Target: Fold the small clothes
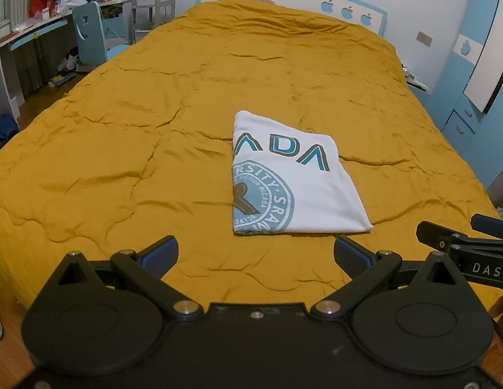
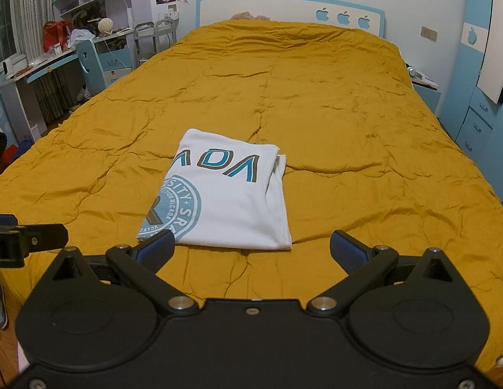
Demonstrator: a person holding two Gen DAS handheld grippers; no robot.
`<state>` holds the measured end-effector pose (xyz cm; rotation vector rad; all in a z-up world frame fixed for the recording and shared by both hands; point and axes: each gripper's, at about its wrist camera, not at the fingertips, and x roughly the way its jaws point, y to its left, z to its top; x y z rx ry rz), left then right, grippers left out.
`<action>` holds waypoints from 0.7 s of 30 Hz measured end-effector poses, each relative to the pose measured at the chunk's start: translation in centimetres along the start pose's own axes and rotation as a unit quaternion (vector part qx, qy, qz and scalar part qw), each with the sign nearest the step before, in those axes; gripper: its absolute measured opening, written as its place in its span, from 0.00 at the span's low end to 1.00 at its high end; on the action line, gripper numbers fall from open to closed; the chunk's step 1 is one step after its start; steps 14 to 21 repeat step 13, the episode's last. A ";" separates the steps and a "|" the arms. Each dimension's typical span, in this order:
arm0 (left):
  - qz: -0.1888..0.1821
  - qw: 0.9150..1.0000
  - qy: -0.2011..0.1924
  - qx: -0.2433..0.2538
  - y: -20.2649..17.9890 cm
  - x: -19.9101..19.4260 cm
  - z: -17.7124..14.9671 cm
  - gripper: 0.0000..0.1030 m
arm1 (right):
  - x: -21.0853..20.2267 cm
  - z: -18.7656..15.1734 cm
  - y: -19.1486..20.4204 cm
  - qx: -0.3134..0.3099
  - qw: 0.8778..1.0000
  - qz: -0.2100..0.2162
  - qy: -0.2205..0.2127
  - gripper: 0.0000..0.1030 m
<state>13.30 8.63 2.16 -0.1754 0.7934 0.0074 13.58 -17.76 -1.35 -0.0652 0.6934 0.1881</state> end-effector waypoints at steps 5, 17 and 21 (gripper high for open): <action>-0.005 1.000 0.011 -0.016 0.3 0.2 0.2 1.00 | 0.2 0.0 -0.1 0.000 1.000 -0.001 0.001 1.00; -0.008 1.000 0.011 -0.005 0.0 0.4 0.1 1.00 | 0.5 -0.1 -0.4 -0.003 1.000 0.001 0.005 1.00; -0.008 1.000 0.011 -0.005 0.0 0.4 0.1 1.00 | 0.5 -0.1 -0.4 -0.003 1.000 0.001 0.005 1.00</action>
